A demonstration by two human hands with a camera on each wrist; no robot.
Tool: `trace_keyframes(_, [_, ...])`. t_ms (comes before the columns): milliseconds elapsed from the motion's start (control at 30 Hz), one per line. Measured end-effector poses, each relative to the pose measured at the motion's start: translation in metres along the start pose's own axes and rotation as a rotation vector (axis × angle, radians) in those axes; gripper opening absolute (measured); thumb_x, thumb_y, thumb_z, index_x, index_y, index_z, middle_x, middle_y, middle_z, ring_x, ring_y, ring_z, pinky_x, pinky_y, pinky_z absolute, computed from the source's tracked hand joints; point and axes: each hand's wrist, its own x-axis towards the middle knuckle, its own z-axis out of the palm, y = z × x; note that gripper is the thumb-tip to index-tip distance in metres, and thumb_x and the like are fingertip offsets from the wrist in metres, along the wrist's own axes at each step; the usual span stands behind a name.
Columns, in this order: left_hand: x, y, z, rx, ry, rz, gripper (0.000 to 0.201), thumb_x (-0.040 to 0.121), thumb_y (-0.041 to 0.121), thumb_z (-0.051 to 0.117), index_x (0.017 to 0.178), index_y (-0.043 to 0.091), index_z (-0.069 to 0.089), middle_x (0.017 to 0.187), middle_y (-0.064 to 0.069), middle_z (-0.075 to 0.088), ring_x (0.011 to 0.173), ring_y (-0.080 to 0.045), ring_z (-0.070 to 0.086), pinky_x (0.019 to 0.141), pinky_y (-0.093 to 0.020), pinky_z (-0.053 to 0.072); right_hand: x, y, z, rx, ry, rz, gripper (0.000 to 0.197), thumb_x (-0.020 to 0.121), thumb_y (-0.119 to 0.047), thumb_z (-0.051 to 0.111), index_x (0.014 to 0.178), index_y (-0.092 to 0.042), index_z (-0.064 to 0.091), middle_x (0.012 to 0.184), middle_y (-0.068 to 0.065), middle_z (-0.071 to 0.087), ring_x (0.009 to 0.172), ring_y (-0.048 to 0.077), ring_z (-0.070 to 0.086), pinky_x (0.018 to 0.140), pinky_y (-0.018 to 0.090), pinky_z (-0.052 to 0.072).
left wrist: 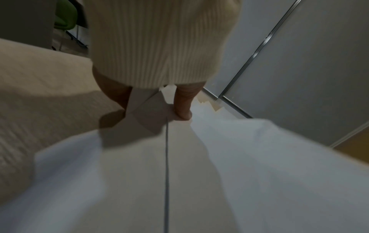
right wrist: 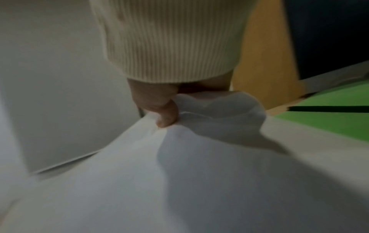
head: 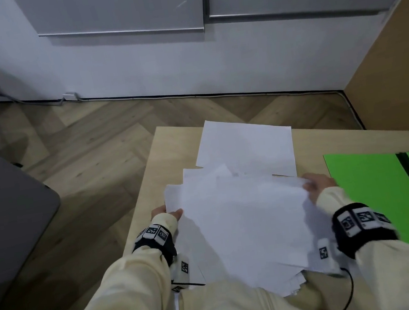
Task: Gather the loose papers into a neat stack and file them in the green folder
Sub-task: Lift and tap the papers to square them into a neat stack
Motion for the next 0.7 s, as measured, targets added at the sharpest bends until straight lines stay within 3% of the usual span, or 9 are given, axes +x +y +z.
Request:
trace_keyframes(100, [0.000,0.001,0.000,0.010,-0.005,-0.013,0.048,0.079,0.016,0.071,0.124,0.001,0.059,0.119,-0.017,0.066,0.109,-0.033,0.062,0.087,-0.028,0.044,0.000,0.021,-0.025,0.207,0.241,0.054,0.033,0.092,-0.005,0.049,0.123,-0.006,0.060,0.114,0.024,0.066,0.108,0.037,0.061,0.096,0.036,0.044])
trace_keyframes(200, [-0.001,0.002,0.001,-0.014,0.008,-0.036,0.051,0.078,0.019,0.072,0.124,0.003,0.060,0.120,-0.016,0.066,0.110,-0.033,0.062,0.096,-0.032,0.045,0.001,0.033,-0.034,0.380,0.434,0.163,0.024,0.092,-0.006,0.045,0.108,0.003,0.061,0.092,0.023,0.060,0.099,0.040,0.061,0.079,0.034,0.040])
trace_keyframes(267, [0.001,0.000,0.002,-0.053,0.030,-0.064,0.054,0.074,0.023,0.076,0.122,0.003,0.061,0.115,-0.015,0.068,0.106,-0.033,0.064,0.096,-0.034,0.047,0.002,0.033,-0.028,0.491,0.477,0.251,0.023,0.092,-0.007,0.044,0.104,0.006,0.060,0.088,0.021,0.057,0.091,0.033,0.061,0.075,0.030,0.034])
trace_keyframes(367, [-0.001,-0.002,0.004,-0.113,0.044,-0.106,0.068,0.071,0.037,0.078,0.127,0.004,0.054,0.120,-0.015,0.064,0.111,-0.036,0.060,0.098,-0.040,0.043,-0.005,0.017,-0.001,0.496,0.294,0.263,0.030,0.094,-0.011,0.046,0.116,0.008,0.055,0.099,0.018,0.059,0.097,0.029,0.059,0.079,0.034,0.042])
trace_keyframes(467, [-0.003,0.001,0.002,-0.139,0.052,-0.128,0.089,0.068,0.057,0.072,0.135,0.004,0.046,0.125,-0.014,0.059,0.118,-0.034,0.054,0.102,-0.037,0.039,-0.015,-0.001,0.038,0.457,0.074,0.217,0.038,0.094,-0.012,0.049,0.130,-0.002,0.050,0.131,0.017,0.056,0.116,0.034,0.057,0.093,0.036,0.046])
trace_keyframes(533, [-0.001,0.005,-0.002,-0.150,0.019,-0.126,0.104,0.057,0.076,0.065,0.131,0.005,0.051,0.106,-0.013,0.062,0.106,-0.029,0.055,0.098,-0.033,0.040,-0.018,-0.009,0.061,0.370,-0.038,0.149,0.038,0.092,-0.014,0.052,0.128,-0.004,0.052,0.131,0.015,0.057,0.114,0.032,0.058,0.093,0.034,0.046])
trace_keyframes(567, [0.000,0.005,-0.005,-0.122,-0.013,-0.124,0.110,0.054,0.083,0.059,0.131,0.006,0.052,0.108,-0.015,0.062,0.107,-0.029,0.056,0.101,-0.034,0.040,-0.021,-0.014,0.071,0.323,-0.085,0.128,0.040,0.091,-0.015,0.053,0.129,-0.004,0.051,0.132,0.015,0.057,0.116,0.031,0.057,0.094,0.034,0.044])
trace_keyframes(633, [0.001,0.005,-0.009,-0.087,-0.067,-0.074,0.101,0.066,0.079,0.052,0.132,0.003,0.051,0.129,-0.019,0.058,0.121,-0.033,0.055,0.103,-0.037,0.041,-0.024,-0.018,0.085,0.244,-0.189,0.107,0.043,0.090,-0.014,0.055,0.131,-0.002,0.049,0.131,0.013,0.056,0.117,0.029,0.055,0.095,0.032,0.042])
trace_keyframes(700, [0.003,0.004,-0.009,-0.088,-0.071,-0.065,0.098,0.066,0.075,0.058,0.130,0.000,0.052,0.128,-0.020,0.059,0.118,-0.034,0.057,0.097,-0.037,0.045,-0.027,-0.021,0.096,0.154,-0.281,0.050,0.029,0.088,-0.013,0.057,0.114,-0.002,0.057,0.110,0.011,0.063,0.096,0.023,0.058,0.081,0.026,0.043])
